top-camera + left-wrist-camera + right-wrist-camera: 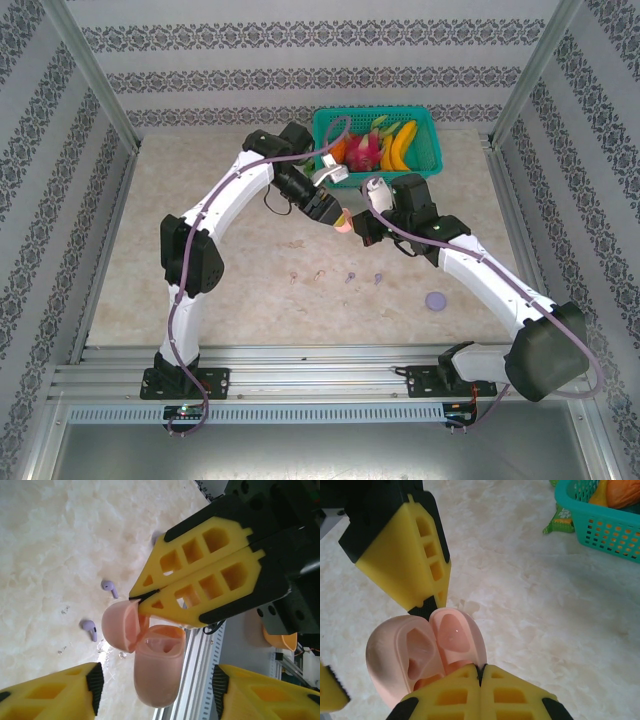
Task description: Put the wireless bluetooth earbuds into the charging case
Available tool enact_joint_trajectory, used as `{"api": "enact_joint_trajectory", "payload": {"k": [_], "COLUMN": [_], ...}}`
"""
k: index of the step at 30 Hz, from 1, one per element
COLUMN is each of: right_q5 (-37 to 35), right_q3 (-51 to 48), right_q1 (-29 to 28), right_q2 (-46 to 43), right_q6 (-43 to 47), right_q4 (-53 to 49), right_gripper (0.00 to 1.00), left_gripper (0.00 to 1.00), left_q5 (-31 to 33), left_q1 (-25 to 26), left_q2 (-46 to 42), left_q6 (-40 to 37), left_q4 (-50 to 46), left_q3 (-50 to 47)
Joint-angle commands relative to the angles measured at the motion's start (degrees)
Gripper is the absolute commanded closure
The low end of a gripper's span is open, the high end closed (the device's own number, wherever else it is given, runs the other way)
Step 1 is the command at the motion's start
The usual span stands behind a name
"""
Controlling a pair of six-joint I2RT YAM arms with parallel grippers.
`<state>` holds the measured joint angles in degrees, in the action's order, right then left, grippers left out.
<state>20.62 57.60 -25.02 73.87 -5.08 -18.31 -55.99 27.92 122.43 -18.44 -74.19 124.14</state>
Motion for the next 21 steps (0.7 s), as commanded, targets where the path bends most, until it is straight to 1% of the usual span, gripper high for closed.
{"api": "enact_joint_trajectory", "payload": {"k": [1, 10, 16, 21], "right_q5": [2.4, 5.2, 5.1, 5.0], "right_q3": [2.1, 3.6, 3.9, 4.0], "right_q1": [-0.6, -0.7, -0.6, -0.6], "right_q2": [0.2, 1.1, 1.4, 1.5], "right_q6": [1.8, 3.1, 3.6, 3.8], "right_q4": [-0.6, -2.4, -2.8, -3.1], "right_gripper": [1.0, 1.0, 1.0, 1.0], "left_gripper": [0.43, 0.51, 0.59, 0.63], "left_q5": [-2.5, -6.6, -7.6, -7.8], "left_q1": [0.6, 0.6, 0.6, 0.6], "left_q2": [-1.4, -1.7, -1.8, -1.8], "left_q6": [-2.6, -4.7, -5.7, -6.2], "left_q4": [-2.1, -3.2, -3.8, -4.1], "left_q3": [-0.9, -1.7, -2.1, -2.1]}}
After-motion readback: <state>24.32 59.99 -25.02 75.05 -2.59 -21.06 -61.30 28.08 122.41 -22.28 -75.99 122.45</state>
